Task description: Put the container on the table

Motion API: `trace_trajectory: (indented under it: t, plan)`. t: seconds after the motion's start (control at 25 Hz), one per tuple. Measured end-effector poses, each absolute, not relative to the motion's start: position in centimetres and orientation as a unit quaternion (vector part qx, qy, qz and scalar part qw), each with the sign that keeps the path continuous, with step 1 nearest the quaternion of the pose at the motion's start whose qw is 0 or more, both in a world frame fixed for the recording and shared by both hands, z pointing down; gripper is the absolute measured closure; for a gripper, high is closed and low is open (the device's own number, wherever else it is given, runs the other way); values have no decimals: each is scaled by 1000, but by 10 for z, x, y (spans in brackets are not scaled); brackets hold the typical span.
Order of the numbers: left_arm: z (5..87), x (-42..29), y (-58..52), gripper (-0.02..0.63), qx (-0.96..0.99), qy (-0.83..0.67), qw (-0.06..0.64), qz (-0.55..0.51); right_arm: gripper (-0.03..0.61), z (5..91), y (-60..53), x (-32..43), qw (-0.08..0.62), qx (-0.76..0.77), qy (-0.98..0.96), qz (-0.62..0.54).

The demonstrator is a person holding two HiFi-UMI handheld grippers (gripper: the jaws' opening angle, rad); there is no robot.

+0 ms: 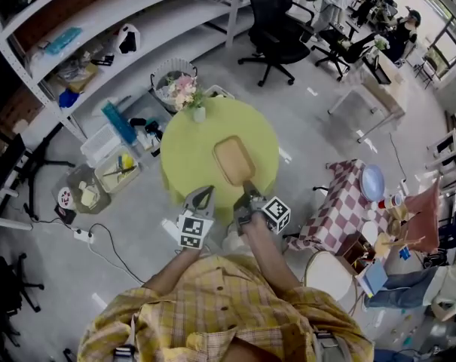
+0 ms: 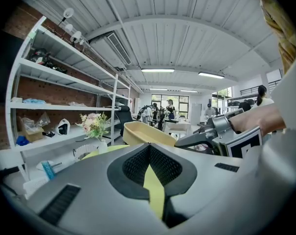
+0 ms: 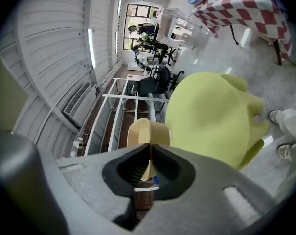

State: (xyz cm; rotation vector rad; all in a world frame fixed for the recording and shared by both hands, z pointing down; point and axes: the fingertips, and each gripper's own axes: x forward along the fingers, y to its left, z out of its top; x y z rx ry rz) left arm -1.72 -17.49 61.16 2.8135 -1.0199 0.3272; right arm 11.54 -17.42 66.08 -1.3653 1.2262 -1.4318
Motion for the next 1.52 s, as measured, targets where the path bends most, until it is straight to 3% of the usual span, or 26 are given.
trace_trajectory:
  t: [0.68,1.52]
  plan:
    - [612,43,-221,607,919,-372,58,117,561,676,-223,184,375,-517,496,-588]
    - [623,68,-263,607,912,-382,53,138,560,732,-269,200,334,-509,484,-628]
